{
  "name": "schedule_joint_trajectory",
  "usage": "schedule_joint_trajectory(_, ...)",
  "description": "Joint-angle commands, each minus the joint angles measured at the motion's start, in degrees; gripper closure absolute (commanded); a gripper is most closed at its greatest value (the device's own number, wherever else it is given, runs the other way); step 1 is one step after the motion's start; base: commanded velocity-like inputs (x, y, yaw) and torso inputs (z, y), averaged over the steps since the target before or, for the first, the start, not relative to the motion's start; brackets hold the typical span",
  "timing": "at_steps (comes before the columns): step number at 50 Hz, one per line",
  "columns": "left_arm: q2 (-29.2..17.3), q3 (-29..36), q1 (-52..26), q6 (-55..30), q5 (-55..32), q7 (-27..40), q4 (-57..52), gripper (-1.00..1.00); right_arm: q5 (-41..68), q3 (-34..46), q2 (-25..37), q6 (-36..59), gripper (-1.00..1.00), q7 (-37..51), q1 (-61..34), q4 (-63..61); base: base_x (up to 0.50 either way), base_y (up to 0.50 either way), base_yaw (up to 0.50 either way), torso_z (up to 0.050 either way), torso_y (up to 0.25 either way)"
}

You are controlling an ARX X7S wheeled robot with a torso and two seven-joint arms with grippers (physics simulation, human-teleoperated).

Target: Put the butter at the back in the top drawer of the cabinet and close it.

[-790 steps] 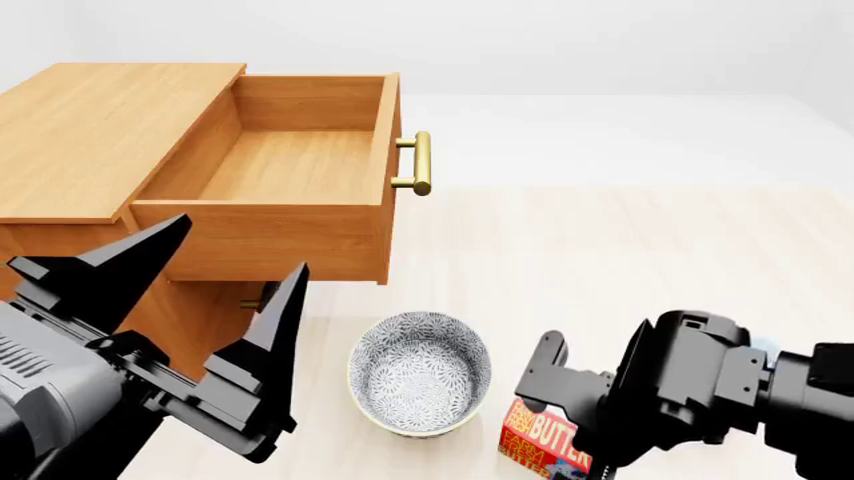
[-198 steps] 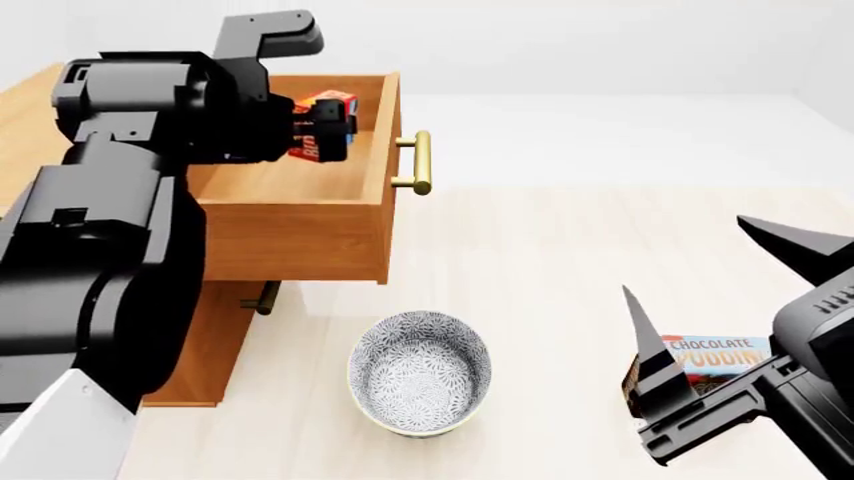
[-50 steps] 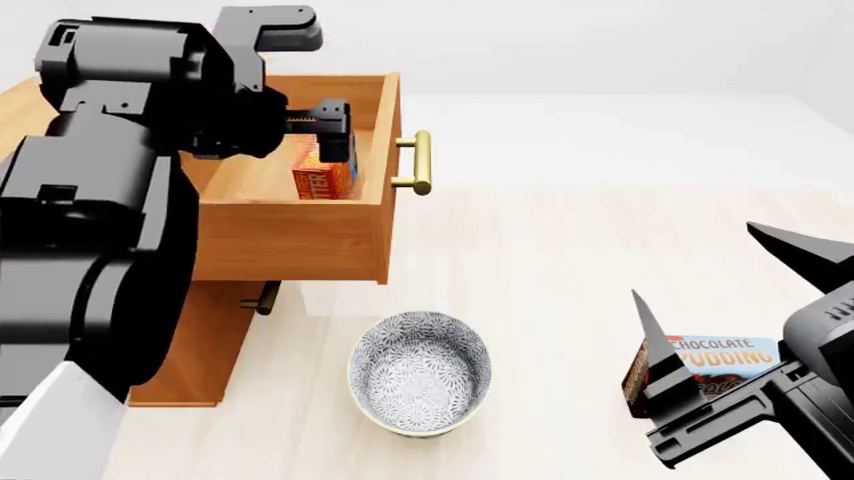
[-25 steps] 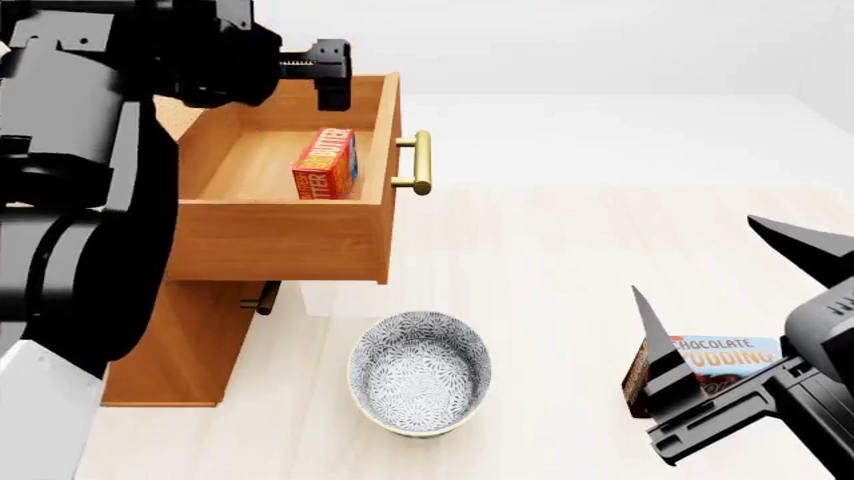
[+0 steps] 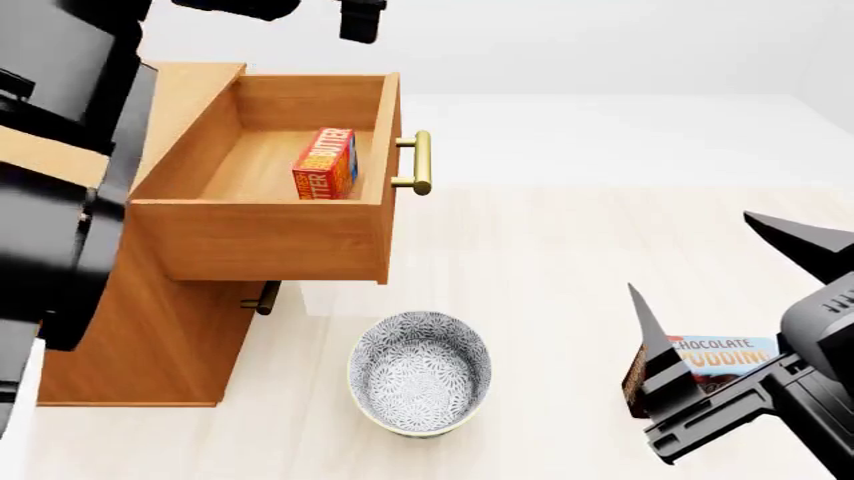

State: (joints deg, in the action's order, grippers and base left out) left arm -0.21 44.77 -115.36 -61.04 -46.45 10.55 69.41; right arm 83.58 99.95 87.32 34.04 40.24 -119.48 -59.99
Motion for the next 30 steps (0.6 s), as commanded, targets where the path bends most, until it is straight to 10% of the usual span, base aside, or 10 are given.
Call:
schedule_joint_trajectory(1, 0.2, 20.8, -1.2, 0.9, -27.2, 17.8, -8.4, -1.0, -0.1, 4.4, -0.3, -0.3, -1.0, 0.1, -4.0, 0.0, 0.0, 0.0, 0.0, 0.0, 0.0)
schedule_joint_trajectory(30, 0.2, 39.7, 1.0, 12.9, -57.4, 48.4, -33.6, -1.0, -0.5, 8.5, 2.7, 0.9, -1.0, -1.4, -8.5, 0.0, 0.0, 0.0, 0.0, 0.0, 0.0)
